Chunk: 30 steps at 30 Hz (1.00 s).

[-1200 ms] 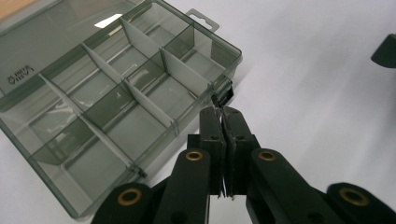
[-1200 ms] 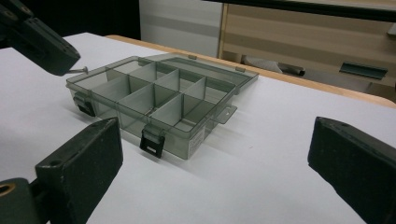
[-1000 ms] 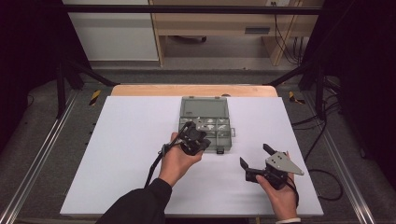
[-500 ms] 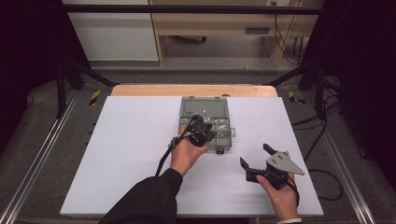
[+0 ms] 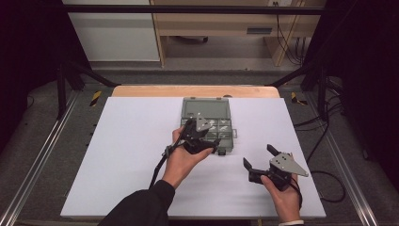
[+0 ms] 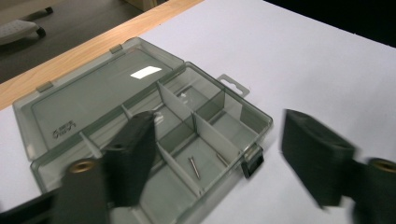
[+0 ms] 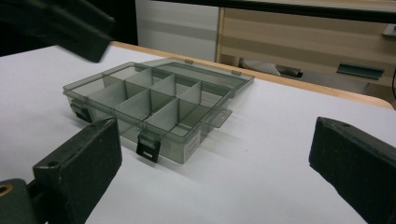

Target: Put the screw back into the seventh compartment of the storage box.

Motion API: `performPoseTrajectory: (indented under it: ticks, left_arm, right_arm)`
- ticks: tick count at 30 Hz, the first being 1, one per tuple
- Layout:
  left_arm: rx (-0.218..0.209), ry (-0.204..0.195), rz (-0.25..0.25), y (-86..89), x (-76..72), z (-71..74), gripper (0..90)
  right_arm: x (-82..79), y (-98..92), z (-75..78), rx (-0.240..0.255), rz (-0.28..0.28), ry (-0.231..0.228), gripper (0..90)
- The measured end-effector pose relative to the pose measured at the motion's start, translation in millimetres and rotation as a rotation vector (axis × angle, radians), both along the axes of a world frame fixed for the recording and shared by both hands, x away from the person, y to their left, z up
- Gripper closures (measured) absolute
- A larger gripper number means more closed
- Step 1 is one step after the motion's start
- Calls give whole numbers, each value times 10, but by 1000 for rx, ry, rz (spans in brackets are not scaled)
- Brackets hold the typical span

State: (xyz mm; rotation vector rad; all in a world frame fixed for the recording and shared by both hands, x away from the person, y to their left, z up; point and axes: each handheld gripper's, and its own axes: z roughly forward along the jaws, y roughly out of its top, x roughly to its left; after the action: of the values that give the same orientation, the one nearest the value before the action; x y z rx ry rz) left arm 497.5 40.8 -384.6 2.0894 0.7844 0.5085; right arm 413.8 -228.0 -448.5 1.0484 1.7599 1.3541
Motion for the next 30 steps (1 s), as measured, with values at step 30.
performPoseTrajectory:
  ticks: [30]
  left_arm:
    - [-196, -139, -28, 883, -493, -150, 45]
  right_arm:
    - [-8, -48, 3, 13, 14, 20, 26]
